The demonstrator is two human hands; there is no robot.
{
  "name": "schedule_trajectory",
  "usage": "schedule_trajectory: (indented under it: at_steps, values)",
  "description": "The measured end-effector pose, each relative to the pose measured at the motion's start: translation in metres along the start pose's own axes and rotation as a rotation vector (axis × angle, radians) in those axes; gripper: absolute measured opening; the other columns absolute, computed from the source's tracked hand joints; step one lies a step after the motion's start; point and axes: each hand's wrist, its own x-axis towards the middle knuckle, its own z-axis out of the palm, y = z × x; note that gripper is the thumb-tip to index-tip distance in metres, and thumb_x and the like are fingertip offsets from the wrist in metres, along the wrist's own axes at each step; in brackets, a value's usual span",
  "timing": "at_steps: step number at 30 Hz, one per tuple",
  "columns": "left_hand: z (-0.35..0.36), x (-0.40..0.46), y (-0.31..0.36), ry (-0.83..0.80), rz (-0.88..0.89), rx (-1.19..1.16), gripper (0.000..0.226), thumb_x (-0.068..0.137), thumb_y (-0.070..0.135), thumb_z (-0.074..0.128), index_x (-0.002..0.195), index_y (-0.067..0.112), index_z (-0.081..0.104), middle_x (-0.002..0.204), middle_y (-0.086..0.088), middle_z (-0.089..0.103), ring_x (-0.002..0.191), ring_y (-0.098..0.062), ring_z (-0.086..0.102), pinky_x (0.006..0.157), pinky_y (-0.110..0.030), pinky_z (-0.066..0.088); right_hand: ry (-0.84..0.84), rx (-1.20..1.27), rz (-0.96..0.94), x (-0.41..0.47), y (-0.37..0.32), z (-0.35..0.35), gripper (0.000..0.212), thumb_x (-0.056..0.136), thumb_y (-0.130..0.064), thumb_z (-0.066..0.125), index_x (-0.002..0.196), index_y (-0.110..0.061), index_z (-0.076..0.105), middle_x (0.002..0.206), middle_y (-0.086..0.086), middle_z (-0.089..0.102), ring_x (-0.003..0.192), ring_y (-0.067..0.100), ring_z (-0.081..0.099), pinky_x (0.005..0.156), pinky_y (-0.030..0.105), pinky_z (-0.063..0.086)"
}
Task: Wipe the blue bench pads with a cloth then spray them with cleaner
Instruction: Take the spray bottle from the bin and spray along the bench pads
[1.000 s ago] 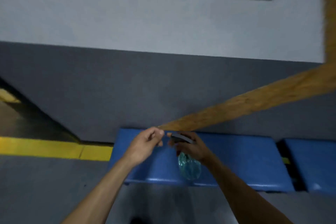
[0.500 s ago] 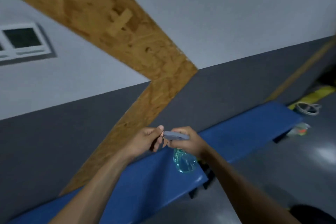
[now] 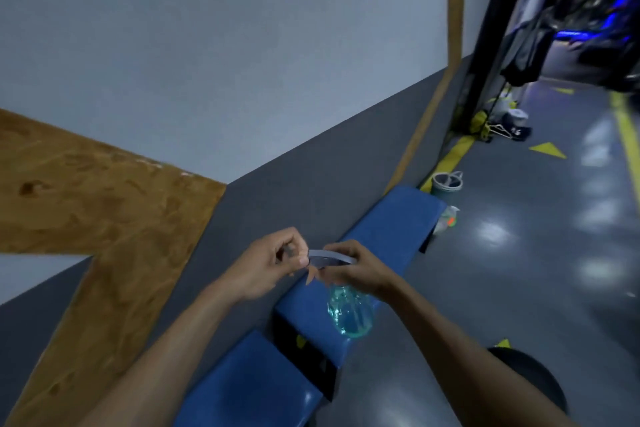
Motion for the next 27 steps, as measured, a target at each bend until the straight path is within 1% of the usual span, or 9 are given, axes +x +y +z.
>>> schedule_trajectory:
  at_steps: [4, 6, 8, 11, 14, 18, 20, 24, 27]
  values:
    - [0.002, 0.073, -0.006, -0.018, 0.013, 0.016, 0.023, 0.094, 0.048, 0.060, 0.090, 0.026, 0.061, 0.074, 0.004, 0.062, 0.063, -0.013, 0.051, 0.060, -0.027, 0.041, 0.073, 0.039, 0.002, 0.027, 0.007, -0.052, 0.017, 0.081, -0.007, 0.061, 0.091, -0.008, 0.075, 0.076, 0.012, 0.066, 0.069, 0.022, 0.058, 0.061, 0.026, 0.047]
    - [0.006, 0.106, -0.005, -0.054, -0.052, -0.022, 0.044, 0.095, 0.060, 0.047, 0.086, 0.019, 0.059, 0.071, -0.002, 0.065, 0.062, -0.012, 0.056, 0.063, -0.026, 0.045, 0.107, 0.046, 0.009, 0.040, 0.009, -0.077, 0.017, 0.080, -0.009, 0.063, 0.093, -0.006, 0.074, 0.078, 0.010, 0.068, 0.070, 0.020, 0.061, 0.063, 0.025, 0.050]
    - [0.012, 0.140, -0.002, -0.096, -0.071, -0.036, 0.058, 0.098, 0.062, 0.037, 0.074, 0.013, 0.057, 0.063, -0.003, 0.061, 0.059, -0.011, 0.056, 0.067, -0.025, 0.045, 0.135, 0.038, 0.020, 0.051, 0.014, -0.103, 0.018, 0.080, -0.010, 0.065, 0.095, -0.007, 0.075, 0.080, 0.007, 0.071, 0.071, 0.015, 0.063, 0.064, 0.023, 0.051]
    - [0.030, 0.191, 0.001, -0.175, -0.112, -0.111, 0.052, 0.099, 0.058, 0.037, 0.071, 0.021, 0.060, 0.060, 0.003, 0.057, 0.057, -0.010, 0.051, 0.061, -0.022, 0.044, 0.180, 0.037, 0.039, 0.058, 0.025, -0.142, 0.019, 0.080, -0.007, 0.065, 0.096, -0.008, 0.074, 0.082, 0.010, 0.071, 0.070, 0.013, 0.064, 0.064, 0.021, 0.050]
    - [0.056, 0.250, 0.002, -0.222, -0.095, -0.175, 0.050, 0.100, 0.053, 0.040, 0.075, 0.012, 0.057, 0.061, 0.002, 0.052, 0.057, -0.013, 0.044, 0.057, -0.023, 0.039, 0.216, 0.040, 0.041, 0.061, 0.040, -0.190, 0.019, 0.083, -0.001, 0.062, 0.089, -0.014, 0.073, 0.082, 0.008, 0.072, 0.068, 0.012, 0.062, 0.062, 0.019, 0.049]
    - [0.103, 0.334, 0.003, -0.259, -0.038, -0.214, 0.047, 0.100, 0.049, 0.042, 0.074, 0.012, 0.055, 0.061, -0.002, 0.049, 0.059, -0.020, 0.039, 0.055, -0.029, 0.035, 0.282, 0.030, 0.072, 0.065, 0.072, -0.269, 0.017, 0.087, 0.008, 0.060, 0.095, -0.001, 0.073, 0.084, 0.017, 0.072, 0.067, 0.012, 0.062, 0.060, 0.016, 0.047]
    - [0.129, 0.376, 0.006, -0.285, -0.005, -0.207, 0.046, 0.100, 0.048, 0.042, 0.074, 0.012, 0.054, 0.060, -0.001, 0.048, 0.058, -0.021, 0.036, 0.055, -0.032, 0.032, 0.307, 0.058, 0.082, 0.067, 0.091, -0.312, 0.018, 0.085, 0.006, 0.061, 0.094, -0.003, 0.074, 0.081, 0.010, 0.073, 0.066, 0.010, 0.062, 0.060, 0.016, 0.047]
    - [0.180, 0.463, 0.022, -0.323, 0.050, -0.188, 0.040, 0.102, 0.041, 0.043, 0.074, 0.016, 0.055, 0.062, 0.000, 0.049, 0.057, -0.022, 0.037, 0.056, -0.037, 0.032, 0.342, 0.095, 0.077, 0.070, 0.122, -0.406, 0.017, 0.076, -0.005, 0.060, 0.086, -0.008, 0.073, 0.080, 0.011, 0.070, 0.069, 0.013, 0.061, 0.064, 0.021, 0.049]
    - [0.211, 0.517, 0.035, -0.291, 0.058, -0.176, 0.042, 0.101, 0.046, 0.045, 0.073, 0.017, 0.055, 0.062, 0.003, 0.050, 0.057, -0.020, 0.039, 0.055, -0.038, 0.033, 0.346, 0.095, 0.108, 0.074, 0.141, -0.470, 0.017, 0.073, -0.007, 0.060, 0.084, -0.006, 0.073, 0.073, 0.006, 0.067, 0.065, 0.013, 0.058, 0.060, 0.021, 0.046]
